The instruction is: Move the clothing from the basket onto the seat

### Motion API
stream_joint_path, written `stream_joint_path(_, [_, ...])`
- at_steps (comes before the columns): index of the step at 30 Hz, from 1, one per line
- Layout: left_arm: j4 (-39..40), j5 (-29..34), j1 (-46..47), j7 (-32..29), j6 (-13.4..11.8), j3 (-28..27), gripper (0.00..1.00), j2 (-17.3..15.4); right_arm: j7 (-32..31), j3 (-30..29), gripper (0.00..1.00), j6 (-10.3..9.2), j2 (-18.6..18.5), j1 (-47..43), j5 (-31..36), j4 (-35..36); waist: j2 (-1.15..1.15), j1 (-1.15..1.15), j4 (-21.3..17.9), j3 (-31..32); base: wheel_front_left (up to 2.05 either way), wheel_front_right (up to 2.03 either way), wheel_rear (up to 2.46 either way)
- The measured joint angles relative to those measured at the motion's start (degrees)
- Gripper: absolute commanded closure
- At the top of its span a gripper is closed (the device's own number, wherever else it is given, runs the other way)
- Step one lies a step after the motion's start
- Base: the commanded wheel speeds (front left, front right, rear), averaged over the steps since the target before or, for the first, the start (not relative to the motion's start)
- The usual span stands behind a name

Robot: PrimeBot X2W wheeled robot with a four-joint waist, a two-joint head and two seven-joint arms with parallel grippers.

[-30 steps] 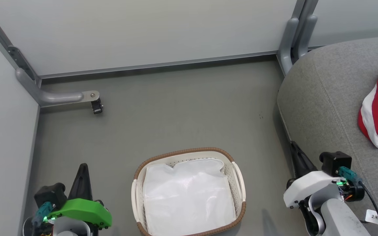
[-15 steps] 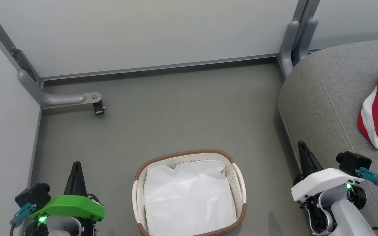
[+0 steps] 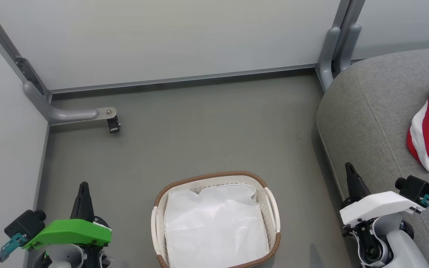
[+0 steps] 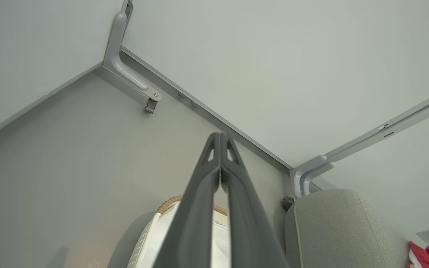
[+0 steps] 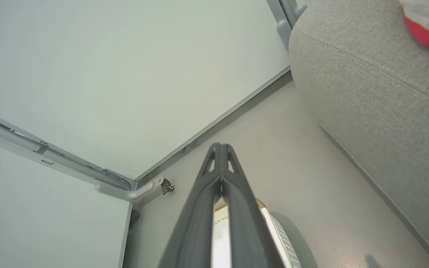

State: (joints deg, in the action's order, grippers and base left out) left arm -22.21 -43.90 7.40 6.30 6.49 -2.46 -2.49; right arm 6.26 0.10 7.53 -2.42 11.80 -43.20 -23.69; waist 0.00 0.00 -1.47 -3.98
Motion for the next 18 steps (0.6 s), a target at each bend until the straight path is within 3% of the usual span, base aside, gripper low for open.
stream_joint_path(18, [2.1,-13.1,-0.1,-3.3,0.1,-1.1,1.0,0.0,-3.3,-1.8,1.0,-0.01,0.0,-1.6,-13.0,2.5,0.0,0.0,0.3,0.7,0.0,0.0,0.0])
